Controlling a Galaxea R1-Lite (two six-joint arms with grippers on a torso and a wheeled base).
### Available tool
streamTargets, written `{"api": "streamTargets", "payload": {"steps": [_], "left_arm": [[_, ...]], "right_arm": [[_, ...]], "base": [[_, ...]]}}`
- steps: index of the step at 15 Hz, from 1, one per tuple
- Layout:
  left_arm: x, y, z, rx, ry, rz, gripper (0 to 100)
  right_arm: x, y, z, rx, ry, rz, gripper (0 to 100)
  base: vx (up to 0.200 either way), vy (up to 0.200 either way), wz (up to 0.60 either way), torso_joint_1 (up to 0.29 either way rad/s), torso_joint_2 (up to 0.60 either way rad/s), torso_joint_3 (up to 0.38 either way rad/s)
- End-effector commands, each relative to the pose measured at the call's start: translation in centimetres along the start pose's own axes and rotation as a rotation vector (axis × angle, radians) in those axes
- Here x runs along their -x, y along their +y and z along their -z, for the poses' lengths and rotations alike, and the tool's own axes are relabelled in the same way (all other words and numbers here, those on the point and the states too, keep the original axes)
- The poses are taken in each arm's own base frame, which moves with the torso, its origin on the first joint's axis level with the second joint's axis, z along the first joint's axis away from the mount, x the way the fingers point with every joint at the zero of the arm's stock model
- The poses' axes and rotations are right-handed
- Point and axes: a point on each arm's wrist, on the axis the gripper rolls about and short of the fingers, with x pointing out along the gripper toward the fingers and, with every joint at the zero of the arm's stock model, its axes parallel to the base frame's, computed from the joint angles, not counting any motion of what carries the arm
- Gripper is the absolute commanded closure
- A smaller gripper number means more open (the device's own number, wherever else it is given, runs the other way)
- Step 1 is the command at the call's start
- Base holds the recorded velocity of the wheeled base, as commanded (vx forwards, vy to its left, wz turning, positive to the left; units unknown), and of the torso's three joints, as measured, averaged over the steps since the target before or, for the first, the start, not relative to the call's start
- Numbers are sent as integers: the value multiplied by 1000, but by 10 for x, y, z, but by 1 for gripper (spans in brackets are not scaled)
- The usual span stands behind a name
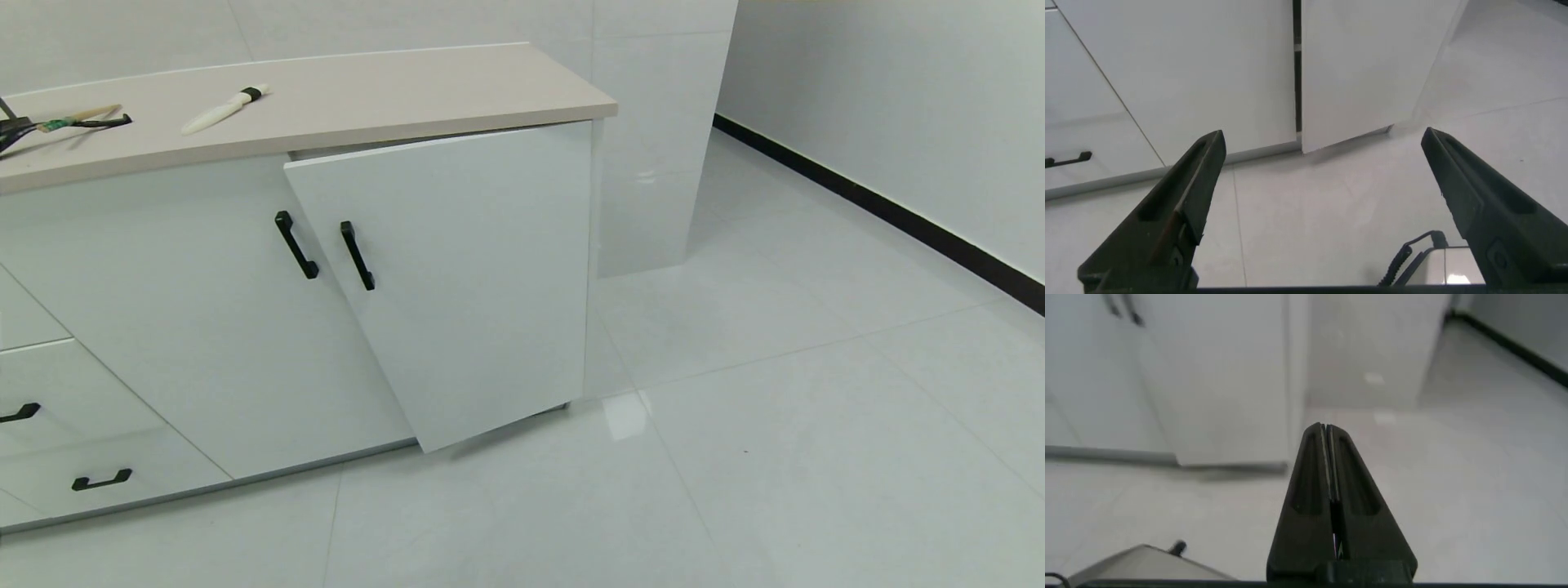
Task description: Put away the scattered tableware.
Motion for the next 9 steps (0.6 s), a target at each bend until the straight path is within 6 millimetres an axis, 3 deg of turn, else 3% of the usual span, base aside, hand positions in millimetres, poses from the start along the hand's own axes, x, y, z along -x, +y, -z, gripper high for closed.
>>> {"api": "streamTargets", "payload": {"steps": [1,5,8,9], "left_arm": [[0,0,0,-4,1,0,0],[0,0,0,6,0,-10,0],[0,0,0,3,0,-12,0],[0,1,0,6,-1,-23,0]], "right_arm": [[1,-2,5,2,39,89,100],[1,-2,5,-35,36,78,100],[1,-1,5,-35,36,76,100],[1,-1,6,-37,37,78,100]], "base": [[0,0,0,0,0,0],[0,0,0,0,0,0],[200,200,0,2,1,5],[0,200,0,7,7,7]]}}
